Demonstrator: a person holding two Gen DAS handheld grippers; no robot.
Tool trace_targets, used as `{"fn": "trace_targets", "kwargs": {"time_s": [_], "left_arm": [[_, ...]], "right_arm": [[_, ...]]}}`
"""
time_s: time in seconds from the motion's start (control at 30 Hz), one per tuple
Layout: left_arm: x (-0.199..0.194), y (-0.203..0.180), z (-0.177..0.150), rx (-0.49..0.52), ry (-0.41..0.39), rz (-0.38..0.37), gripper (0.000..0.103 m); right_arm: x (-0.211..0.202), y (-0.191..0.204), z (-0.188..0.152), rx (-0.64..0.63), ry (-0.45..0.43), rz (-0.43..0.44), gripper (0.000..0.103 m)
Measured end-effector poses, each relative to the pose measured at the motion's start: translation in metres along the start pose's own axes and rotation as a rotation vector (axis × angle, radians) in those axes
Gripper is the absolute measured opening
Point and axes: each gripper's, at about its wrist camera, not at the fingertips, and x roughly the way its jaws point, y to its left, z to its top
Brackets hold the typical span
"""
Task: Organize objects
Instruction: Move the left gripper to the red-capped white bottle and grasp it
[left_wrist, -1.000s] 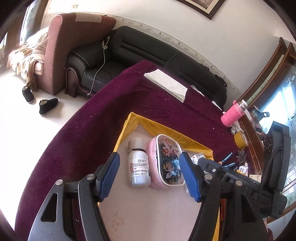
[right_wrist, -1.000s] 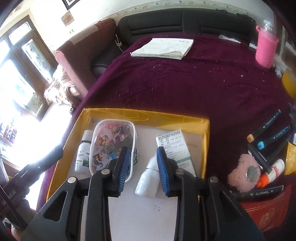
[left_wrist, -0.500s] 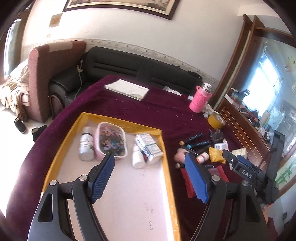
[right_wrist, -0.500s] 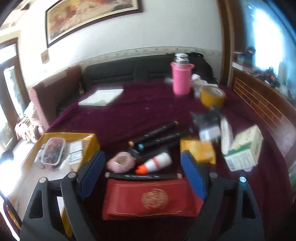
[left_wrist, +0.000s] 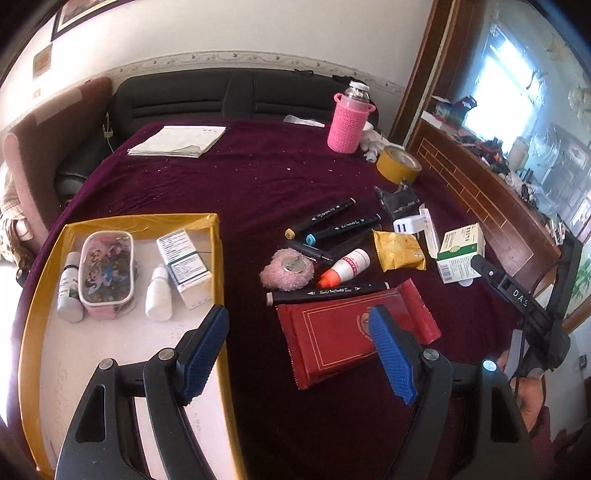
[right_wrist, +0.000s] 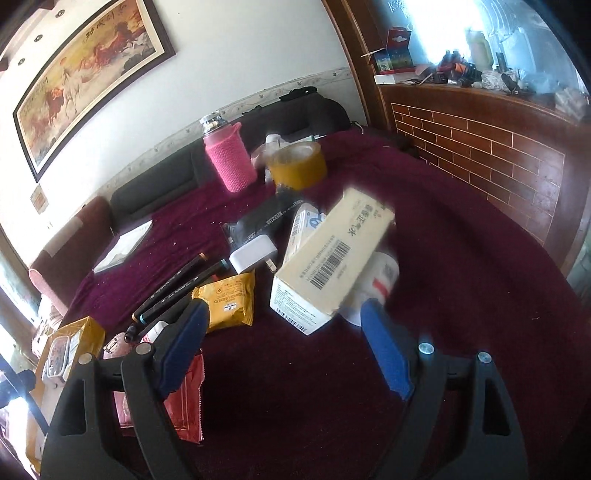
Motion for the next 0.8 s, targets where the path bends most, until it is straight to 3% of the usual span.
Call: {"fn": "trace_targets", "kwargs": {"time_s": [0.1,0.23,0.33,0.4,0.47,0.63,0.7,0.8], "left_arm": [[0.027,-0.015,0.002,0.044,0.039,0.007,0.073],[0.066,-0.03,0.009,0.097,0.08,0.043,0.073],[0.088,-0.036,0.009,0.125,0.107,0.111,0.073],[0.099,-0.033,0.002,0.07,0.179,0.045,0.073],[0.098,-0.037,-0.006,0.035,0.191,-0.04,0.074],[0.084,-0.085,-0.027,0.166,0.302,-0.332,0.074],[0.071,-0.095,-0.024,0.189,0.264,-0.351,0.074],[0.06,-0.086,-0.006,0.215,0.141,-0.242,0.074]], "right_arm": [[0.01,-0.007,0.0,0.027,0.04,0.04,0.084],[0.002,-0.004,-0.001,0.02,0.016,0.072,0.084],[0.002,-0.001,-0.004,0.012,0.02,0.085,0.084],[0.001,-0.002,-0.004,0.013,0.02,0.093,0.084],[0.0,-0.003,-0.004,0.026,0.015,0.101,0.084],[-0.001,-0.009,-0.003,0.06,0.013,0.111,0.084],[-0.003,-0.011,-0.003,0.066,0.003,0.108,0.084],[-0.004,-0.015,-0.003,0.082,0.001,0.107,0.084]]}}
